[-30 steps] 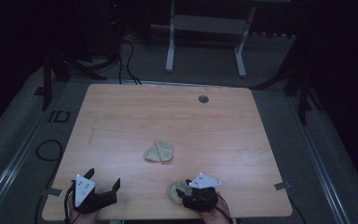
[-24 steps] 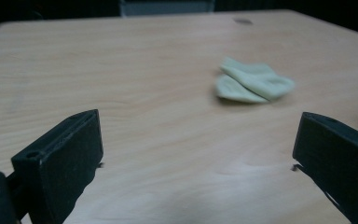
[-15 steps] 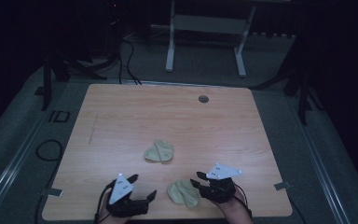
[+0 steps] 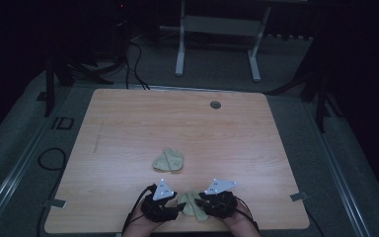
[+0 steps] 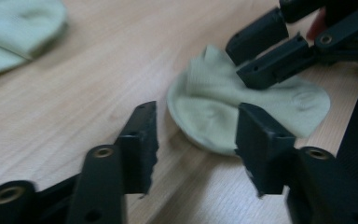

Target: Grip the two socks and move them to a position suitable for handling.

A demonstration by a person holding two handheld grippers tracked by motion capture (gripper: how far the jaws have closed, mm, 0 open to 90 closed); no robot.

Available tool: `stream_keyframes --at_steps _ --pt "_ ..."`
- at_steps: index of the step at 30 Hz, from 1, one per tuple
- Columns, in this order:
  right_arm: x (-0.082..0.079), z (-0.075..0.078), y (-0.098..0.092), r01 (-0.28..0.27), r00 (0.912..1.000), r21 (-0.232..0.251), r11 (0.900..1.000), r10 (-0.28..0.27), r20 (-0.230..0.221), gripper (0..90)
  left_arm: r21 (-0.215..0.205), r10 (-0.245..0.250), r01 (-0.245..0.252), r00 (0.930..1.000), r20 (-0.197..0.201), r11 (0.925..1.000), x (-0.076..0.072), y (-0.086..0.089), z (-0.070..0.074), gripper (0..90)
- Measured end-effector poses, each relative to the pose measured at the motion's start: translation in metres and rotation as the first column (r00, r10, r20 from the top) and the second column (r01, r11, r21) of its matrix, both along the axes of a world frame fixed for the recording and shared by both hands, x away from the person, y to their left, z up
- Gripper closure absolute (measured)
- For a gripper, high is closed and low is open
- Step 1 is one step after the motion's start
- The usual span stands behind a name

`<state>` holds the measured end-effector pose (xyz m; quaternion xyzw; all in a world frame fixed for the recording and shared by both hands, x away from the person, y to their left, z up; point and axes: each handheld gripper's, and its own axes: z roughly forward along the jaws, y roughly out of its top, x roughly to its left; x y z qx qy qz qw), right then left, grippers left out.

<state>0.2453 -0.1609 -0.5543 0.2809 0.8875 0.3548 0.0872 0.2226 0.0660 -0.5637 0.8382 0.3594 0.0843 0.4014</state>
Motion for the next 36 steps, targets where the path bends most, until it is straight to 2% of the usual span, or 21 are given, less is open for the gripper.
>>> stream_keyframes --at_steps 4,7,11,14,15,20,21,22,28,29,32,36 --pt "0.002 -0.004 0.0 -0.011 0.9999 -0.002 1.0 0.011 -0.009 70.8 0.025 -0.02 0.021 0.9996 -0.018 0.9995 0.003 -0.005 -0.005 51.8" --pt "0.003 -0.005 0.0 -0.02 0.9997 -0.002 1.0 0.02 -0.016 72.6 0.023 -0.016 0.016 0.9997 -0.02 0.9996 0.005 -0.007 -0.005 58.1" --pt "0.002 -0.005 0.0 -0.025 0.9995 0.002 1.0 0.025 -0.02 79.2 0.032 -0.005 0.005 0.9999 -0.011 0.9995 0.006 -0.01 -0.005 73.3" --pt "-0.002 -0.005 0.002 -0.022 0.9998 -0.008 1.0 0.022 -0.002 82.3 0.028 0.001 -0.001 0.9999 -0.011 0.9996 0.006 -0.011 -0.005 85.0" --pt "-0.003 -0.004 0.003 -0.021 0.9998 -0.013 1.0 0.021 0.0 83.4 0.034 0.004 -0.004 1.0 -0.005 0.9994 0.006 -0.011 -0.004 86.4" --pt "-0.007 0.004 0.0 -0.024 0.9996 0.009 1.0 0.024 0.013 84.5 0.016 0.025 -0.026 0.9996 0.013 0.9995 0.005 -0.007 -0.002 87.7" --pt "-0.009 0.017 -0.006 -0.011 0.9989 0.031 0.999 0.009 0.045 84.6 0.004 0.043 -0.043 0.9989 0.021 0.9991 0.005 -0.004 0.001 87.8" --pt "-0.009 0.017 -0.006 -0.011 0.9989 0.031 0.999 0.009 0.045 84.6 -0.005 0.048 -0.047 0.9987 0.02 0.9989 0.005 -0.002 0.002 87.8" --pt "-0.011 0.049 -0.03 0.039 0.9948 0.124 0.992 -0.05 0.088 84.6 -0.039 0.082 -0.08 0.9956 0.045 0.996 0.003 0.01 0.016 87.9" --pt "-0.011 0.053 -0.034 0.047 0.994 0.133 0.99 -0.06 0.092 84.6 -0.053 0.086 -0.083 0.9956 0.038 0.9951 0.002 0.012 0.018 87.9" --pt "-0.012 0.063 -0.046 0.071 0.9902 0.144 0.987 -0.087 0.109 84.6 -0.047 0.1 -0.098 0.9938 0.049 0.9941 -0.001 0.017 0.024 87.9" --pt "-0.012 0.065 -0.062 0.11 0.987 0.162 0.981 -0.127 0.099 84.5 -0.044 0.121 -0.118 0.9912 0.053 0.992 -0.007 0.023 0.028 87.9"
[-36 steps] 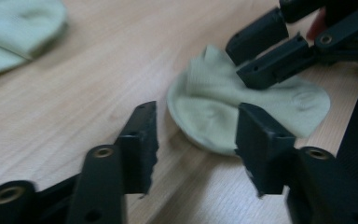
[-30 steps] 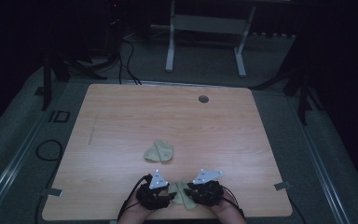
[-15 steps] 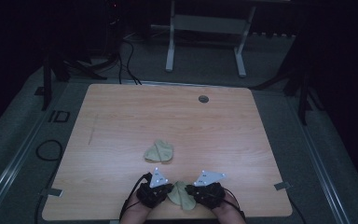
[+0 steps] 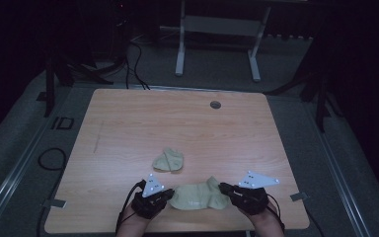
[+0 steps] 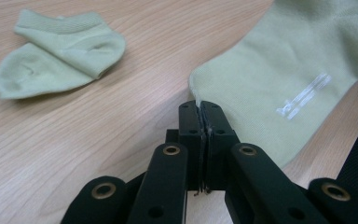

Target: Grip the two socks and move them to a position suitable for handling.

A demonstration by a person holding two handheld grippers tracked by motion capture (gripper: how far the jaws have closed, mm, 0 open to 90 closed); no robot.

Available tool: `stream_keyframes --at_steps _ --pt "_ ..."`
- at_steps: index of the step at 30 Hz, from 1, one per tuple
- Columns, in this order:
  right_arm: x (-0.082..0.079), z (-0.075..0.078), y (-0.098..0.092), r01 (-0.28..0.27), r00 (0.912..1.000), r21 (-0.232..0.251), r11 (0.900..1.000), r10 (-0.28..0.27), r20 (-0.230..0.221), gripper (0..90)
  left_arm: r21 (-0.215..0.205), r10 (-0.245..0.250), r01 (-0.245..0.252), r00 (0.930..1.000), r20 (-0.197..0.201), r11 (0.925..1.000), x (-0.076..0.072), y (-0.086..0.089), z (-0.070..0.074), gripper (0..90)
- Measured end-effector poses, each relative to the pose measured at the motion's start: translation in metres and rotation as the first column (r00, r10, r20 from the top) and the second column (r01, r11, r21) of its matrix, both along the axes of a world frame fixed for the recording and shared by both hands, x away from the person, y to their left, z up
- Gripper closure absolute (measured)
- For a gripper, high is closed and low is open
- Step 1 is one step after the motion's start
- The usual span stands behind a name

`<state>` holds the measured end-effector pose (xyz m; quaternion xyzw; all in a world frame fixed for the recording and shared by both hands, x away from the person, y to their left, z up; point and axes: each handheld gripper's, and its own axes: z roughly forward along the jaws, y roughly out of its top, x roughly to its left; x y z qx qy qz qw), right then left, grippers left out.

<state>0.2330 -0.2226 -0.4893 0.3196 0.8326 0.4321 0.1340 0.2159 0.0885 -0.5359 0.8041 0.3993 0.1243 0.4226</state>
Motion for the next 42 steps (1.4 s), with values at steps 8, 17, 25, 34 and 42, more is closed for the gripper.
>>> stream_keyframes --at_steps 8,17,25,34,42 --pt "0.003 -0.034 -0.005 0.01 0.9972 -0.042 0.999 -0.013 -0.074 84.3 0.05 0.011 -0.01 0.9995 -0.031 0.9987 -0.002 -0.003 -0.016 87.8" --pt "0.011 -0.052 -0.011 0.049 0.9906 -0.071 0.996 -0.057 -0.124 71.4 0.027 0.023 -0.021 0.9975 -0.067 0.9994 0.003 0.006 -0.021 59.7" --pt "-0.001 -0.043 0.003 -0.003 0.9965 -0.072 0.997 -0.003 -0.083 83.7 0.027 -0.05 0.05 0.9987 -0.012 0.9984 -0.003 -0.003 -0.01 88.0" --pt "0.002 -0.063 0.017 -0.039 0.9925 -0.136 0.99 0.022 -0.12 76.7 0.103 -0.071 0.078 0.9948 -0.073 0.9916 0.009 -0.014 -0.03 89.5" --pt "0.01 -0.069 0.007 -0.036 0.9942 -0.158 0.987 0.019 -0.106 74.9 0.091 -0.071 0.079 0.9942 -0.081 0.9927 0.001 -0.01 -0.031 89.4"
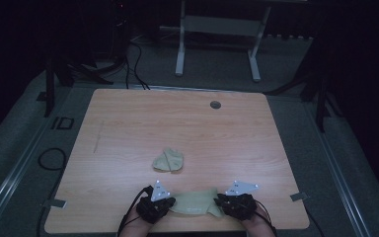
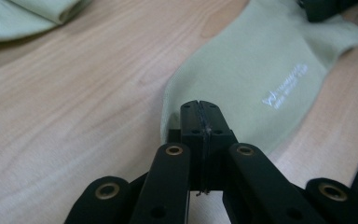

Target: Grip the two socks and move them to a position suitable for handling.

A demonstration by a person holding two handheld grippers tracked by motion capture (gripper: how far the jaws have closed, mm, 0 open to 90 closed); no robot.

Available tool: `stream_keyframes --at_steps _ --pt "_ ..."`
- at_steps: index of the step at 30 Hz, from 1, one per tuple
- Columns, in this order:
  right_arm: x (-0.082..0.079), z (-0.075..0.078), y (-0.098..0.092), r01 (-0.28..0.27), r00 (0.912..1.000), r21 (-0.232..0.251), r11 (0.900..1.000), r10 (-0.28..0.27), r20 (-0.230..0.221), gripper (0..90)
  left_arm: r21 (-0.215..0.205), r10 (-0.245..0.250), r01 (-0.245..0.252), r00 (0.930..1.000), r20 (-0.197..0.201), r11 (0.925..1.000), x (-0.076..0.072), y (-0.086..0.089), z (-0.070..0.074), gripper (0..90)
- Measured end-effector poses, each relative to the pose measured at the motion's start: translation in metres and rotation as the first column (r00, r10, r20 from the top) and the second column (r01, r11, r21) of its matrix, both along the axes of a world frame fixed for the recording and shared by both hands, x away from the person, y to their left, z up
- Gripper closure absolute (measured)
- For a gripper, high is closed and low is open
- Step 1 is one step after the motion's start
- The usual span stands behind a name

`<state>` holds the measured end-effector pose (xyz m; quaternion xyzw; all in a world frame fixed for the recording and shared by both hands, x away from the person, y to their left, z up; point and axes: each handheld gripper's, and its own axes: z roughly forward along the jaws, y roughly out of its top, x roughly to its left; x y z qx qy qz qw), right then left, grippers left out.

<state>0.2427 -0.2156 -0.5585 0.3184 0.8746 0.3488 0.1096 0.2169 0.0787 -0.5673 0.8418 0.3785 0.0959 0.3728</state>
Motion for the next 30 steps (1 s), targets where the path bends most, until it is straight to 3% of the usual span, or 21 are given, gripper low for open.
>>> stream_keyframes --at_steps 5,14,19,22,27,30 --pt "0.001 -0.001 -0.004 -0.006 1.0 0.004 1.0 0.006 0.003 73.6 -0.008 -0.009 0.009 1.0 -0.001 0.9999 -0.006 0.0 -0.001 89.3" --pt "-0.002 -0.001 -0.001 0.003 1.0 0.001 1.0 -0.003 0.007 71.9 -0.019 -0.001 0.001 0.9998 0.02 0.9998 0.002 0.003 -0.003 88.6" --pt "-0.002 -0.001 -0.001 0.005 1.0 0.008 1.0 -0.005 0.001 71.2 -0.037 0.01 -0.01 0.9999 0.012 0.9993 0.004 0.004 -0.004 88.5" --pt "-0.002 0.001 -0.001 0.0 0.9997 0.026 1.0 0.001 -0.025 69.0 -0.045 0.007 -0.007 0.9999 0.009 0.9989 0.003 0.004 -0.003 82.8" --pt "-0.002 0.009 -0.001 -0.012 0.9996 0.031 0.999 0.012 -0.023 63.7 -0.066 -0.005 0.006 0.9998 0.017 0.9978 0.0 0.007 0.003 73.3" --pt "0.001 0.014 -0.001 -0.016 0.9998 0.034 0.999 0.016 -0.015 59.8 -0.092 -0.011 0.014 0.9995 0.029 0.9957 -0.002 0.012 0.009 62.5"
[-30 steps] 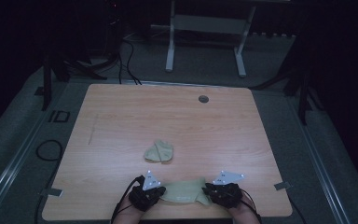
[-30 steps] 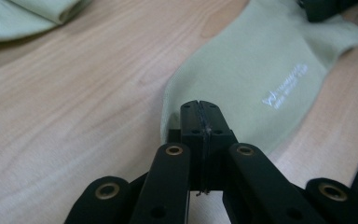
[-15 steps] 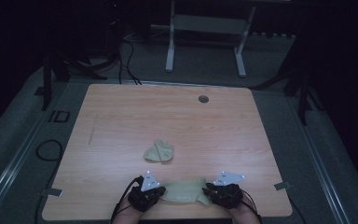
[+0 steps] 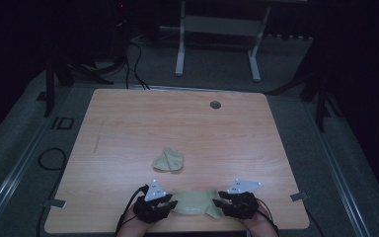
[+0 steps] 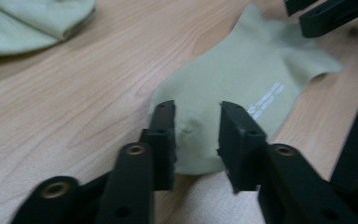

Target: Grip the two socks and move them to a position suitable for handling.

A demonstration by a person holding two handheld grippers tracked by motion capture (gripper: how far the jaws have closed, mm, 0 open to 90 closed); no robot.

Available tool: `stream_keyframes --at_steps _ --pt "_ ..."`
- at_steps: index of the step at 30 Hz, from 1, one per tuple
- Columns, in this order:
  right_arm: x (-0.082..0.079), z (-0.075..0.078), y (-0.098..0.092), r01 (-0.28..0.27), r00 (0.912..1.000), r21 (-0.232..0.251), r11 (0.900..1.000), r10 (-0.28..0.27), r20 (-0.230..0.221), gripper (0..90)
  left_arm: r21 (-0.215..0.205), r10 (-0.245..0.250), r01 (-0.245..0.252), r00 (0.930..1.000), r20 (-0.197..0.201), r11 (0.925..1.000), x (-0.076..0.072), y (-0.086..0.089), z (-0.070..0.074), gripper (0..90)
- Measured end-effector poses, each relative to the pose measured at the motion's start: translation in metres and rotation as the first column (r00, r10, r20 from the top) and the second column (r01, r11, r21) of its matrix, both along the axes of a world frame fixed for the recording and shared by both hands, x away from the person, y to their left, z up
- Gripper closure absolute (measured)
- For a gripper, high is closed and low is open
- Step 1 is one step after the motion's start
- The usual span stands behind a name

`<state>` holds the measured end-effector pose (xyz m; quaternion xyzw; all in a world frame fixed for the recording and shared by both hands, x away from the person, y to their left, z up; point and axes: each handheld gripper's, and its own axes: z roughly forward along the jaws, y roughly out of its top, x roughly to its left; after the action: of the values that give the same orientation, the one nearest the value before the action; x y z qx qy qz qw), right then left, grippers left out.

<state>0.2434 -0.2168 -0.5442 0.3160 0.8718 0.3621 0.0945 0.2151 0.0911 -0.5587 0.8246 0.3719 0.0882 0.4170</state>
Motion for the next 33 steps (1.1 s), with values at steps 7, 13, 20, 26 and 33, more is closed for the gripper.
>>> stream_keyframes --at_steps 7,13,20,26,33 --pt "0.013 0.015 0.0 0.017 0.9995 0.025 1.0 -0.018 0.024 47.7 -0.01 0.027 -0.027 0.999 0.035 0.9996 -0.009 0.021 0.003 60.6" --pt "0.033 0.026 0.006 0.04 0.9982 0.067 0.997 -0.043 0.043 38.9 0.003 0.056 -0.056 0.9975 0.043 0.9984 -0.012 0.035 -0.003 56.7" --pt "0.064 0.027 0.028 0.014 0.9997 0.05 0.999 -0.015 0.018 32.4 -0.012 0.073 -0.072 0.9963 0.046 0.9973 -0.011 0.044 -0.003 52.0" --pt "0.086 0.026 0.052 0.024 0.9991 0.035 0.999 -0.025 0.034 33.3 -0.025 0.067 -0.066 0.9965 0.048 0.9975 -0.012 0.052 -0.006 52.0" --pt "0.108 0.027 0.084 0.008 0.9997 0.039 0.999 -0.009 0.024 36.8 -0.009 0.059 -0.059 0.9973 0.044 0.9982 -0.012 0.05 -0.009 51.7"
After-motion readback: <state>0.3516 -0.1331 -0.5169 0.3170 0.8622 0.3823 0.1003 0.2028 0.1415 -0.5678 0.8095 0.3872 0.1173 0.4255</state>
